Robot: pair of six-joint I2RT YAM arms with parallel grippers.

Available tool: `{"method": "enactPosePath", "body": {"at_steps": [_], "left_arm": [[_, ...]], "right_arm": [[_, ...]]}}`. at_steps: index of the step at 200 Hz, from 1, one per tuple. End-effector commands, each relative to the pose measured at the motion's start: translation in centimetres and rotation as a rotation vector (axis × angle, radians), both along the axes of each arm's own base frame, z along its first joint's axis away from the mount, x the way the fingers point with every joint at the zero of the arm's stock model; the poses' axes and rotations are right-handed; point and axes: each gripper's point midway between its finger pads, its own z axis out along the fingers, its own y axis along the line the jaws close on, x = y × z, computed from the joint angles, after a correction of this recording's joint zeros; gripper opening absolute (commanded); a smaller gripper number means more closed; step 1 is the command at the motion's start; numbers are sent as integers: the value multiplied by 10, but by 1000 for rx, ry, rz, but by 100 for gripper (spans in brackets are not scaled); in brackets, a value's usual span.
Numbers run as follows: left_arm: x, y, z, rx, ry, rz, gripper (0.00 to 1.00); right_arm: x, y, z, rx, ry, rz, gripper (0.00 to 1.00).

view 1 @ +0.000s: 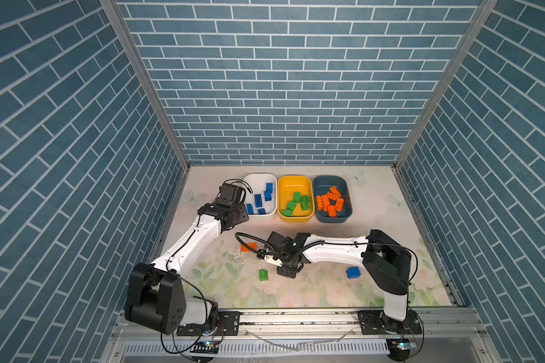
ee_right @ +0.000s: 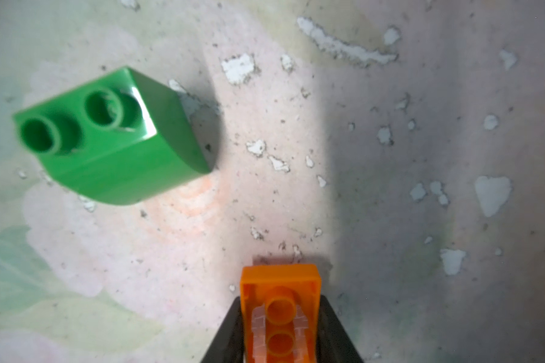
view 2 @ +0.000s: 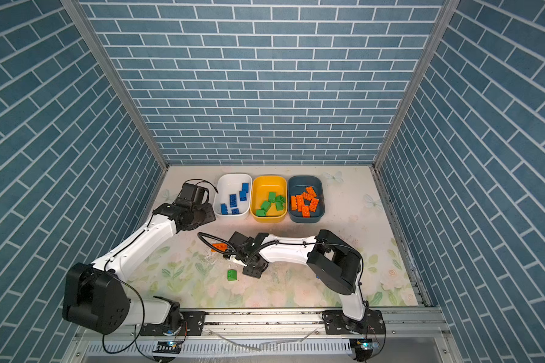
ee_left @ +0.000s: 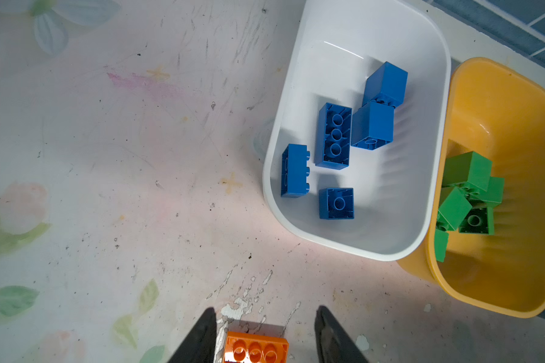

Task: Sort the legos into containers by color
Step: 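Carry the orange brick into the teal tub and open the right gripper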

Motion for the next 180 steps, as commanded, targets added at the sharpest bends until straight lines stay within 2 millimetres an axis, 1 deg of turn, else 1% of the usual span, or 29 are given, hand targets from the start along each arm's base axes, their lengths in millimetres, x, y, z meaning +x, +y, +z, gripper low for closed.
{"method": "enactPosePath", "body": {"at_steps": [1,15,33,52,68,71,74,76,77,84,106,124,148,169,174,180], "left_arm": [[5,-6,-1,-37,4,0,53],[6,-13,-2,-50,8,-11,53],[7,-22,-4,-46,15,-26,53],[11,-34,-2,-34,8,-48,53],[13,-48,0,-26,0,-74,54],[14,-51,1,-25,-1,-81,55],[14,-53,1,-24,-5,-87,56],[15,-55,1,-22,-5,-92,56],[15,-56,2,-21,-6,-93,56],[15,-63,3,-12,-13,-112,59],[18,-81,6,-1,-31,-159,69],[19,-87,4,-11,-27,-173,74],[18,-91,5,-14,-26,-185,84],[17,-97,5,-21,-26,-207,97],[16,-98,5,-21,-28,-214,99],[15,-101,5,-20,-29,-224,99]], "right_arm": [[13,-13,19,45,-27,-24,27],[27,-21,29,80,-40,-70,27],[52,-37,45,136,-71,-150,26],[86,-57,64,206,-116,-263,26],[120,-78,83,285,-156,-386,25],[123,-80,86,296,-160,-399,25],[131,-86,90,314,-168,-432,25],[132,-86,91,320,-169,-436,25],[137,-89,93,328,-175,-452,25],[150,-98,100,361,-188,-505,25],[190,-126,118,435,-241,-656,25],[218,-148,123,467,-267,-766,25],[250,-171,121,467,-288,-882,25],[268,-182,116,465,-284,-950,28],[271,-184,116,465,-288,-967,30],[275,-187,117,466,-298,-989,33]]}}
